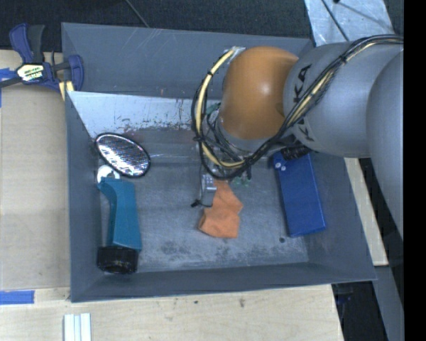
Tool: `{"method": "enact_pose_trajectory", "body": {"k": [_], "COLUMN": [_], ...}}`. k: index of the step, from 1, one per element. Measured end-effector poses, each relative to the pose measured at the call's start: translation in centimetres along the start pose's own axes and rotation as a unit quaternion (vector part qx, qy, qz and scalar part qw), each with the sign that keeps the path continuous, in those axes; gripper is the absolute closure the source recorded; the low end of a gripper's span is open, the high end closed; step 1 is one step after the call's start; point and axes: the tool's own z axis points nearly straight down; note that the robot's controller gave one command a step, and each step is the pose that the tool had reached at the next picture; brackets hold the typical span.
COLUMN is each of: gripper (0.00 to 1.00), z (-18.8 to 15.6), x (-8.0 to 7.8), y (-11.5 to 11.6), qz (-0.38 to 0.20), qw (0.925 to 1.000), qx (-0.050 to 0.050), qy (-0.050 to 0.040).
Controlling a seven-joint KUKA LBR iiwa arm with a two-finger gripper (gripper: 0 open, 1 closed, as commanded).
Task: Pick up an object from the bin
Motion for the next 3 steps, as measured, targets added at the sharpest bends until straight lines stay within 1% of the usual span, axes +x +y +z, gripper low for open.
{"method": "enact_pose_trajectory", "body": {"k": [1,2,3], "gripper": [0.00,1.00,1.00], "z": [3.8,6.3,6.3], "x": [1.2,1.5,1.5], "y": [-4.3,-8.5,-8.5], "qz": [-0.036,-0.030,-0.030], "qw": [0.9994,0.9996,0.9996], "qx": [0.000,0.000,0.000], "qy": [-0.0036,0.0005,0.0005]}}
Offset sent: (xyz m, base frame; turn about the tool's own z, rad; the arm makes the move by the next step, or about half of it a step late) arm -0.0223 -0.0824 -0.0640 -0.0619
